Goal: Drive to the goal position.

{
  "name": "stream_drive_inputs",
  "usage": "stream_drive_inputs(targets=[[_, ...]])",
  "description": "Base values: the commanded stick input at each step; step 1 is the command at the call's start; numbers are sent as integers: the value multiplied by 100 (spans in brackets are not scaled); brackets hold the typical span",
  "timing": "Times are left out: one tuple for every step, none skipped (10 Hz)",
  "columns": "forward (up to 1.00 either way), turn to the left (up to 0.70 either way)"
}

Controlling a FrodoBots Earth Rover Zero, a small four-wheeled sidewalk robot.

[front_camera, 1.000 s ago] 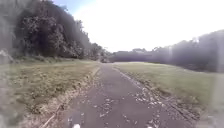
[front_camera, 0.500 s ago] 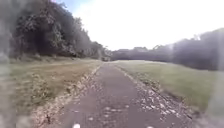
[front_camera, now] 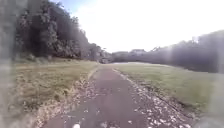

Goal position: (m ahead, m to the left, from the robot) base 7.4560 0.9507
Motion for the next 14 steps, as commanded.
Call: stream_drive_inputs(targets=[[70, 0], [70, 0], [70, 0], [70, 0], [70, 0], [70, 0], [70, 5], [70, 21], [70, 35], [70, 35], [70, 35], [70, 35], [70, 35], [70, 35]])
